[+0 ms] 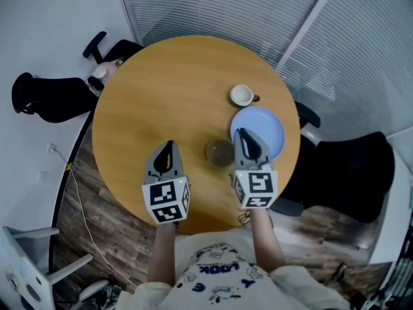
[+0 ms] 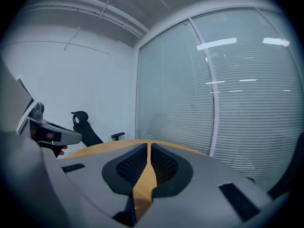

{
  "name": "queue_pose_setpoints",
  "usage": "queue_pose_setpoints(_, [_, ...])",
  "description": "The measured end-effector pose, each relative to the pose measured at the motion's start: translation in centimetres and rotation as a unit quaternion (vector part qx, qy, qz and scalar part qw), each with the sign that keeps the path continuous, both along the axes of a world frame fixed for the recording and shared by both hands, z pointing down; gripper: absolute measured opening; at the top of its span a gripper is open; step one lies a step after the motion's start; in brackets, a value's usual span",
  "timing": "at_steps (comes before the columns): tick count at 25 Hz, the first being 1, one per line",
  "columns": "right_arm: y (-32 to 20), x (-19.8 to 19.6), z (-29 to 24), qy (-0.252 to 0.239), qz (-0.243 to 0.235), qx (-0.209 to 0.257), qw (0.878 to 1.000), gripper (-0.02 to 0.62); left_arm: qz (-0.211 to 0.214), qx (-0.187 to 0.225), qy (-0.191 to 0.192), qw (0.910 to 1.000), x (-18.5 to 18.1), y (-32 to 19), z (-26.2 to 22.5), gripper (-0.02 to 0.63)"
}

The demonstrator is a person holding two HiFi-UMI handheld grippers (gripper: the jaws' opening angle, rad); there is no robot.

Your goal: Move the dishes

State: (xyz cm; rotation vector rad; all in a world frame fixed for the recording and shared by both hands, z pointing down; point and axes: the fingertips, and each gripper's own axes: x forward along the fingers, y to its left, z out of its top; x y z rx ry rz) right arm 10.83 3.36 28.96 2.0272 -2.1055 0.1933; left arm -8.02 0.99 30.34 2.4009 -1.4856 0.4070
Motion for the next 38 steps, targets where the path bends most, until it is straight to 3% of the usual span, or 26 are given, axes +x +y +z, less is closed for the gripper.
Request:
queue_pose_setpoints(20, [2.5,-2.4,-1.1,-0.022,0.022,0.033,0.999,0.023,0.042,0.067,-0.003,0.9969,0.1,0.6,-3.0,0.003])
queue_pose_setpoints(38, [2.3,-3.2,-1.4,-0.027,0.009,0.038,0.999,0.015,0.045,0.068,-0.003,0.9967,0.0,0.6,-2.7,0.003])
